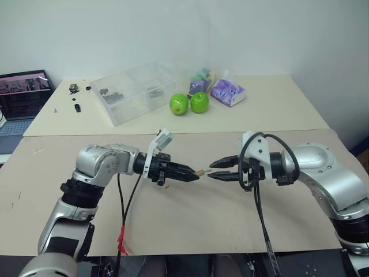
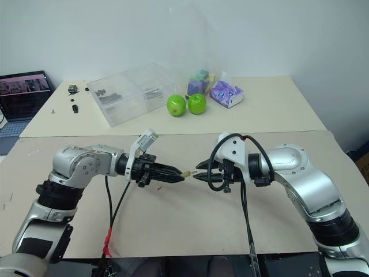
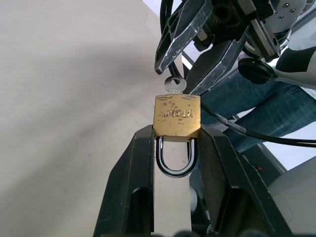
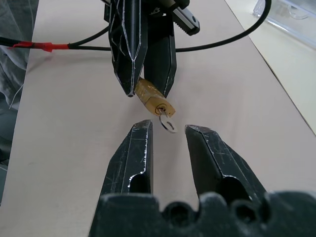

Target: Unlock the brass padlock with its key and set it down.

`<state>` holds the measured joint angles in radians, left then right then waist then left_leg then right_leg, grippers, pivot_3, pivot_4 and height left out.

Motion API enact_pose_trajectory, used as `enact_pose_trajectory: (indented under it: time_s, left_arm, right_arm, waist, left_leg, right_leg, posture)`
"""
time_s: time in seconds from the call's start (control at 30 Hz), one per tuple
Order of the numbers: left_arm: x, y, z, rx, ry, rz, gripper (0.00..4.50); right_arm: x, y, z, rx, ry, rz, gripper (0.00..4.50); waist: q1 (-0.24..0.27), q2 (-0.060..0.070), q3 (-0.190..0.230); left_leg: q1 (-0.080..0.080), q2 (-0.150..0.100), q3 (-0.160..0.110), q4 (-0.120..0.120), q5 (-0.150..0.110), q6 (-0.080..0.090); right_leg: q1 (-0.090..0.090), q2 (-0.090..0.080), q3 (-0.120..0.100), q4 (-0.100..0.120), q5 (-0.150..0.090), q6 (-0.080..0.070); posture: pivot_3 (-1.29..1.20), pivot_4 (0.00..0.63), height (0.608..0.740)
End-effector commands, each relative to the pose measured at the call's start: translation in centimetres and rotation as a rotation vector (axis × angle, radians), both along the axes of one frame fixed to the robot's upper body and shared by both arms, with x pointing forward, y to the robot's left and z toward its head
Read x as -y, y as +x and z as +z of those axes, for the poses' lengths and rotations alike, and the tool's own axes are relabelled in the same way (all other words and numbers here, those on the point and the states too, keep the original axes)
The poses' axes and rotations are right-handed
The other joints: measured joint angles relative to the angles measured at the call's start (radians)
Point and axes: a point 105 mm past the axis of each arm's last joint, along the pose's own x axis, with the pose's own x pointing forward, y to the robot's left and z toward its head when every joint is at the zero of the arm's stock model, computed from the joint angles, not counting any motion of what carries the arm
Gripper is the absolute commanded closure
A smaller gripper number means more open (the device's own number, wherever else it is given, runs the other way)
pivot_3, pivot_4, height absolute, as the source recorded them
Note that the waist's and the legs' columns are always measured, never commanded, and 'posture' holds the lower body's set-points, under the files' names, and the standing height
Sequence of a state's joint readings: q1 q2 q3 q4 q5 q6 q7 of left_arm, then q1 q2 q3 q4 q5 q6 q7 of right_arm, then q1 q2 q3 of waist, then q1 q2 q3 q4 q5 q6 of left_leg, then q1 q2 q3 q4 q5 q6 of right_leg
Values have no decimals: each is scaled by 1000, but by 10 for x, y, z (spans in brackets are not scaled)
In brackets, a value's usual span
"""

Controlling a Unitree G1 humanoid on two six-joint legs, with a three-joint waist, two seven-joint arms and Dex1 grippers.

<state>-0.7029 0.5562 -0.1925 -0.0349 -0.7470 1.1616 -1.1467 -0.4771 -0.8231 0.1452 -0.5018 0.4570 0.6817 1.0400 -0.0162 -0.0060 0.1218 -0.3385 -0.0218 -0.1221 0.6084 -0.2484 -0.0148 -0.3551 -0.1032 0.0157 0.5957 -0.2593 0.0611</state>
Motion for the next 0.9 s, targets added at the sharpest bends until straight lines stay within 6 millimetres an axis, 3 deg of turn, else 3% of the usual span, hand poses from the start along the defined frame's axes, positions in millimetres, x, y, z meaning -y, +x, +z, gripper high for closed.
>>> enact_pose_trajectory:
  time_s: [0.03, 0.07, 0.1, 0.2, 0.53, 0.9]
  left_arm:
    - [1, 1, 9, 45, -6, -21, 3700]
    - [1, 1, 9, 44, -5, -22, 3700]
    - [1, 0, 9, 44, -4, -23, 3700]
    - [1, 0, 8, 44, -3, -26, 3700]
    - [2, 2, 9, 65, -3, -26, 3700]
    - [7, -4, 15, 378, 56, -156, 3700]
  right_arm:
    - [-5, -4, 10, 26, 24, 29, 3098]
    - [-5, -4, 10, 25, 25, 29, 3098]
    - [-5, -4, 10, 24, 26, 30, 3613]
    - [-5, -4, 10, 24, 28, 29, 4437]
    - [-4, -4, 11, 17, 30, 22, 4437]
    - [1, -1, 4, -58, 0, -13, 4437]
  waist:
    - [0, 0, 0]
    - [0, 0, 0]
    - [-1, 0, 0]
    - [-1, 0, 0]
    - [0, 0, 0]
    - [1, 0, 0]
  left_leg:
    - [0, 0, 0, 0, 0, 0]
    - [0, 0, 0, 0, 0, 0]
    - [0, 0, 0, 0, 0, 0]
    - [0, 0, 0, 0, 0, 0]
    - [0, 0, 0, 0, 0, 0]
    - [0, 0, 0, 0, 0, 0]
  right_leg:
    - [0, 0, 0, 0, 0, 0]
    - [0, 0, 0, 0, 0, 0]
    - [0, 0, 0, 0, 0, 0]
    - [0, 0, 0, 0, 0, 0]
    - [0, 0, 0, 0, 0, 0]
    - [0, 0, 0, 0, 0, 0]
  posture:
    - [0, 150, 740]
    - [0, 150, 740]
    - [0, 150, 740]
    - [0, 150, 740]
    - [0, 150, 740]
    - [0, 150, 740]
